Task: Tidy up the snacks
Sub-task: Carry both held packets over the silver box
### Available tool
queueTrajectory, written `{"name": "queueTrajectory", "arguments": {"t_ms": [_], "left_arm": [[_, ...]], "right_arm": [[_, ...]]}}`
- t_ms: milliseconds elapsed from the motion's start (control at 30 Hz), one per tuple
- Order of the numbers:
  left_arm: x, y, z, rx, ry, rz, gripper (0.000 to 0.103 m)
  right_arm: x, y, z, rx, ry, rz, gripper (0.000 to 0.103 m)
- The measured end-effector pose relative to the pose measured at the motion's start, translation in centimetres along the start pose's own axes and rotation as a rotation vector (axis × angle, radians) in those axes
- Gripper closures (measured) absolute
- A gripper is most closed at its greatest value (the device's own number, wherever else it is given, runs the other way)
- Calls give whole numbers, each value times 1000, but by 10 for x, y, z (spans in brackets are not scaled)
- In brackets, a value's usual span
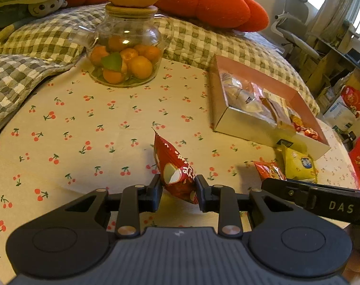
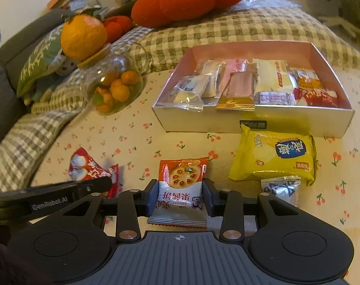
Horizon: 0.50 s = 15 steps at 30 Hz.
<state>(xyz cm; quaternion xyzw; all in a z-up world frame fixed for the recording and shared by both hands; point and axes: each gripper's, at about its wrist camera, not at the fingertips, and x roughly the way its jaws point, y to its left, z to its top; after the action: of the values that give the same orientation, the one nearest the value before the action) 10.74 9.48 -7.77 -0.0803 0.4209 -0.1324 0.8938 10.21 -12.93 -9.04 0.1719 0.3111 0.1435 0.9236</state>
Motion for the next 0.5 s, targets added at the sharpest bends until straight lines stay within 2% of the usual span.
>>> {"name": "queueTrajectory", "arguments": {"t_ms": [200, 500], "left_arm": [[-2, -11, 5, -2, 3, -25, 76], [-4, -35, 11, 17, 6, -79, 76]], "right_arm": [[-15, -11, 9, 60, 3, 25, 65], [-36, -37, 21, 139, -30, 16, 65]]}}
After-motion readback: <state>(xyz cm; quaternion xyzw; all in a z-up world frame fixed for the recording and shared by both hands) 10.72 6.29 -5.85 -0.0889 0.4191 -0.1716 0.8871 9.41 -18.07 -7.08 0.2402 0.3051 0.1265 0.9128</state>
